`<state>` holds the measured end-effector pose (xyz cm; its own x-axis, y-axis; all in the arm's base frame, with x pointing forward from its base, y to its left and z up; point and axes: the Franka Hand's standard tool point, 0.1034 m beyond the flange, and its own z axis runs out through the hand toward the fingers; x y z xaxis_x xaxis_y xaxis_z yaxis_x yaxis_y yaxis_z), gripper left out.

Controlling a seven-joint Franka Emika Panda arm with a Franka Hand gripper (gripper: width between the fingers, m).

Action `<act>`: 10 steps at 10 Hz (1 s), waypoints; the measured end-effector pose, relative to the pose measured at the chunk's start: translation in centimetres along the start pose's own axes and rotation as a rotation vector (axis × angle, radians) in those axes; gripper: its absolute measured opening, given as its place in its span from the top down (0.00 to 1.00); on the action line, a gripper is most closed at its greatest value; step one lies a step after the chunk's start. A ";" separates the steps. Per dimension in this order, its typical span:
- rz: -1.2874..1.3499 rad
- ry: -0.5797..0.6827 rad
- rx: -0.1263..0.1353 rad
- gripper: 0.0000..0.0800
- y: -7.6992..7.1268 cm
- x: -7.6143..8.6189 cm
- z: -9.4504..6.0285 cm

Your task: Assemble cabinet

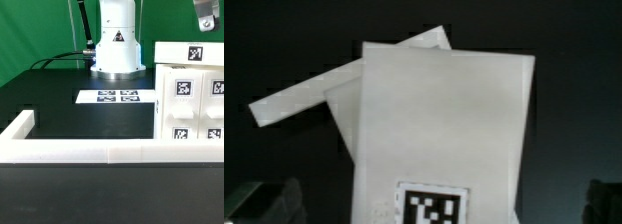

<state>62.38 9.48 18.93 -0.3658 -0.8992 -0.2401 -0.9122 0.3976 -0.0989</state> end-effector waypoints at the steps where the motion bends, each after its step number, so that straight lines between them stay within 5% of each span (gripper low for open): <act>1: -0.031 0.003 -0.002 0.00 0.1 0.1 0.2; 2: -0.057 0.009 -0.010 0.00 0.1 0.1 0.4; 3: -0.266 0.055 -0.078 0.00 0.4 0.0 0.7; 5: -0.554 0.056 -0.094 0.00 0.2 -0.6 0.7; 7: -0.813 0.044 -0.140 0.00 0.2 -0.9 0.8; 10: -1.052 0.039 -0.150 0.00 -0.2 -1.0 0.8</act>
Offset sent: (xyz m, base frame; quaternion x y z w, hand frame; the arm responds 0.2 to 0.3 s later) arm -0.0014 0.0094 0.0042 -0.0528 0.0311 -0.2673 0.9617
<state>63.11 10.46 18.39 0.6170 -0.7837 -0.0720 -0.7855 -0.6075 -0.1178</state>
